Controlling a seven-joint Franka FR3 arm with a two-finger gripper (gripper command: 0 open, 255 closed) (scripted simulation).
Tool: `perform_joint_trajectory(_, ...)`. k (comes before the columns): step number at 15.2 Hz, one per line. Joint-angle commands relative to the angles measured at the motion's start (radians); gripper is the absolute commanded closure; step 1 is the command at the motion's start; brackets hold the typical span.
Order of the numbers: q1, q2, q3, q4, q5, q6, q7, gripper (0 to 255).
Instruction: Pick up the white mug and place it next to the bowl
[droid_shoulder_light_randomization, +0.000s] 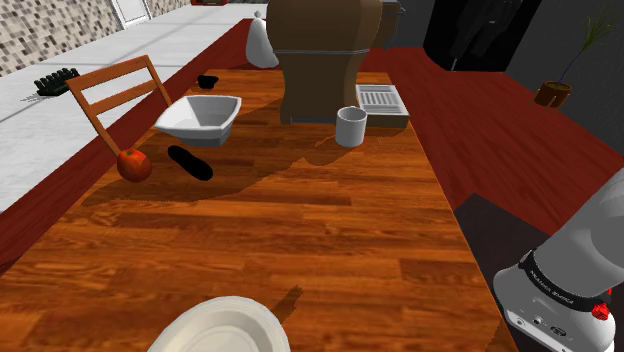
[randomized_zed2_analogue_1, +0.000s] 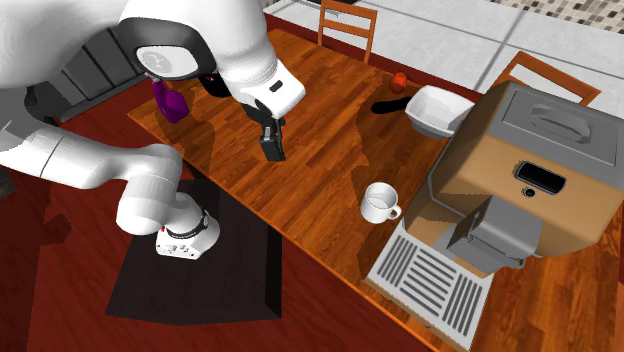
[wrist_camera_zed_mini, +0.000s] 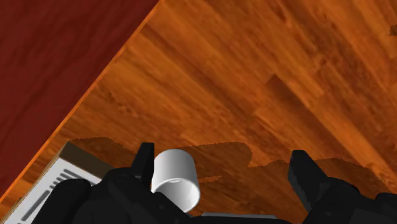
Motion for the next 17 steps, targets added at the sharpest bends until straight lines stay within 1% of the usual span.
perform_joint_trajectory(1,0.000,0.000,0.000,0.000,0.000,0.000,0.000,0)
perform_joint_trajectory(5,0.002,0.099,0.030,-0.024,-0.004,0.130,0.018,0)
perform_joint_trajectory(9,0.004,0.215,0.058,-0.026,-0.013,0.253,0.040,0)
perform_joint_trajectory(13,0.002,0.345,0.084,-0.005,-0.029,0.366,0.066,0)
perform_joint_trajectory(17,-0.001,0.484,0.106,0.039,-0.055,0.466,0.098,0)
